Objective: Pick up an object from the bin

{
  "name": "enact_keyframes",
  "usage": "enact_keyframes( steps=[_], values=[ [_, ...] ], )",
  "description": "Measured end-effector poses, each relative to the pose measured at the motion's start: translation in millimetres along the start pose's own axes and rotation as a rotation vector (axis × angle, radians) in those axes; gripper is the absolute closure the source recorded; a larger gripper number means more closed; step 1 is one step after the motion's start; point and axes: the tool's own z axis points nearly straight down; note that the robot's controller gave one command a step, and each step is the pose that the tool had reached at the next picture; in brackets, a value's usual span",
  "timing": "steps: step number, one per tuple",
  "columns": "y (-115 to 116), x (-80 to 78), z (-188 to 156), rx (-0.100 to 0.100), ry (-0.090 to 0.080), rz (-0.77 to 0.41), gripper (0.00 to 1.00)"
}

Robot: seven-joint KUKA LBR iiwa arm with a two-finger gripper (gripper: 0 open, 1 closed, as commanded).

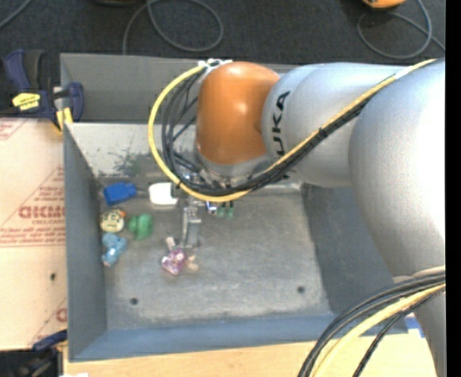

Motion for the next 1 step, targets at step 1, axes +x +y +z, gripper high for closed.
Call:
enact_keyframes(
  steps=[1],
  values=[
    [-0.4,-1.6,-4.8,-0.001,-0.007,0.002,0.0]
  ],
)
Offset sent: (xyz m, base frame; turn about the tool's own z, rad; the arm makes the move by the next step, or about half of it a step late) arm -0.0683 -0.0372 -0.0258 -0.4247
